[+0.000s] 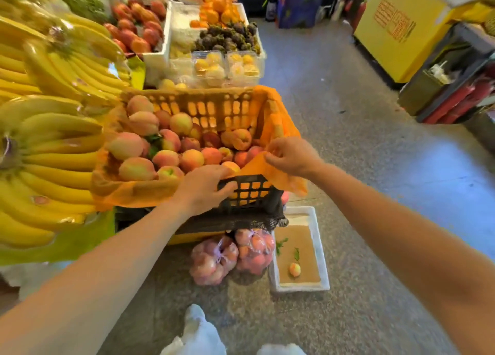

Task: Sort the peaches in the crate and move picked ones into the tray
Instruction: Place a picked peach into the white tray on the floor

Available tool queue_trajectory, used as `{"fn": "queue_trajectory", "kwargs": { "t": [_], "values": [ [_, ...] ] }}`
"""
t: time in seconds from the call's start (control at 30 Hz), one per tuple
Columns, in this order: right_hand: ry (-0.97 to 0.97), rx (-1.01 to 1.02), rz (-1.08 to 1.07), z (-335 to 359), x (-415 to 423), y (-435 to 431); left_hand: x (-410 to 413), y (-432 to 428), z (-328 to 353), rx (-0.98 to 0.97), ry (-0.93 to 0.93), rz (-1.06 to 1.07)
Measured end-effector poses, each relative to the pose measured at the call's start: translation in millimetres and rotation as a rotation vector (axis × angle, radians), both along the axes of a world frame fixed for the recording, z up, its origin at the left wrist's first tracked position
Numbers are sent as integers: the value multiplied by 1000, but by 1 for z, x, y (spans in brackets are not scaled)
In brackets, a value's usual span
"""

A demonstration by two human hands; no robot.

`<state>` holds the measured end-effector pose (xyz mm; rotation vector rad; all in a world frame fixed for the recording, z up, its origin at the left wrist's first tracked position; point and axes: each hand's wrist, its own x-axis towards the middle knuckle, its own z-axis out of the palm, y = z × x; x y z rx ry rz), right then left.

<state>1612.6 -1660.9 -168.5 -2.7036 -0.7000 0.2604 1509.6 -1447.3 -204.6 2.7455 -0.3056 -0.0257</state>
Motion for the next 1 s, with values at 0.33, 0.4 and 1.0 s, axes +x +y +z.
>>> {"fn": "queue_trajectory", "kwargs": {
  "t": [0.33,0.4,1.0],
  "values": [
    [446,70,85,16,43,93,53,114,18,-86,10,110],
    [464,35,122,9,46,115,61,132,11,98,-40,174],
    [261,-119,309,-83,60,198,72,182,15,135,-78,490]
  ]
}}
